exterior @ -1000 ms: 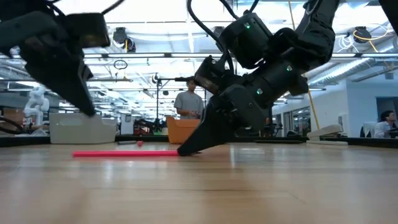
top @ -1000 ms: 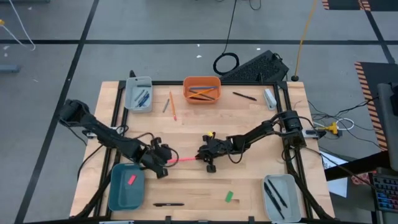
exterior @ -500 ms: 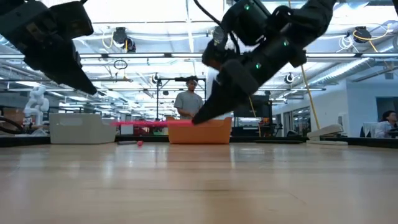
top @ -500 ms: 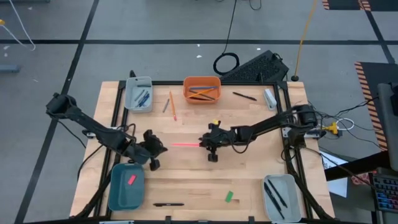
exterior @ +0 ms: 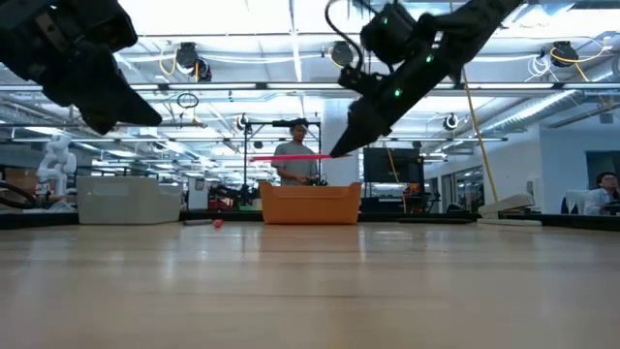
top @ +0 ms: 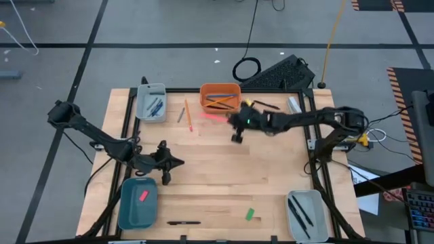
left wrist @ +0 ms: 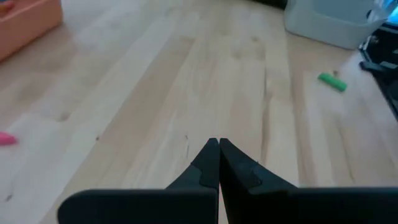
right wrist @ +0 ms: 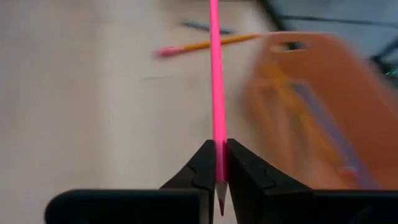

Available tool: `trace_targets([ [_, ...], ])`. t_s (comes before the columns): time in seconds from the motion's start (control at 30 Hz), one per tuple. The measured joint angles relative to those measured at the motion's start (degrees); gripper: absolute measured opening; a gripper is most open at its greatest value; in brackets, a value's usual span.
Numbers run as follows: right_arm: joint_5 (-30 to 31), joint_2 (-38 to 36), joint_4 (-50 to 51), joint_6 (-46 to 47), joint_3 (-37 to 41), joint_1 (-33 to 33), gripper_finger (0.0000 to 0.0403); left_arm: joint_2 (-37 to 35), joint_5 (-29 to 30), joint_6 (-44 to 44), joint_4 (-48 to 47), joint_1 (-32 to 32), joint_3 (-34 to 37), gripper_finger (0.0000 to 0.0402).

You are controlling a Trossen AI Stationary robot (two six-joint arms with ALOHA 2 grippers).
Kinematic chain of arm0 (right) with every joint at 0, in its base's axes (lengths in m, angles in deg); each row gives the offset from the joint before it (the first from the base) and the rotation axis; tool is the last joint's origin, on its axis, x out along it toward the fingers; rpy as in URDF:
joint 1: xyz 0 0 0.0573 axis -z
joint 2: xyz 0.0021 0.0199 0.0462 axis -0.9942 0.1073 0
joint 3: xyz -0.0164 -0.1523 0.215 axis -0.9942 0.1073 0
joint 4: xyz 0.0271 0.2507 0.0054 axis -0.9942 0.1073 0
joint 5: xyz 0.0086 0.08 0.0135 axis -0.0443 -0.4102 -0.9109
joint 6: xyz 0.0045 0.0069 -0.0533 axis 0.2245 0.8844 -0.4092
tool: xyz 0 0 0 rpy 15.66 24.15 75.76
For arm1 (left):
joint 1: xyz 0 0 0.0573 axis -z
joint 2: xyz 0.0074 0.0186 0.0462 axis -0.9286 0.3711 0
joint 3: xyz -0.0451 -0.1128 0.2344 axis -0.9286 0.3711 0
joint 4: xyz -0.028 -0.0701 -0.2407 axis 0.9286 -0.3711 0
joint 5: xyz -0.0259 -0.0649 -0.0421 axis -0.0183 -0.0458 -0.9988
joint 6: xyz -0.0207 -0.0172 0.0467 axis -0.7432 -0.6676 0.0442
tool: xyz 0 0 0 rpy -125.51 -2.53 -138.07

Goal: Sort crayons/erasers/pens/pencils in bins
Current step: Put the pink pencil into the orange bin

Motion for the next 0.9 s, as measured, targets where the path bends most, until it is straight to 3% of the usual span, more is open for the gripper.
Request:
trace_targets([
  [0.13,-0.3,0.1,1.1,-7.5,-0.5,8.0,0.0022,-1.0,-0.3,1.4,1.6,-0.6,0.1,0.0001],
  [0.43,-10.7,3.5,2.5,-19.8,-5.5,19.1,0.0022,-1.2,-0.7,1.6,2.6,-3.0,0.1,0.0001],
  [0.9,-15.5,10.4,2.1,-21.2,-8.8,22.6,0.0022,-1.2,-3.6,2.6,3.9,-4.6,0.0,0.0001],
])
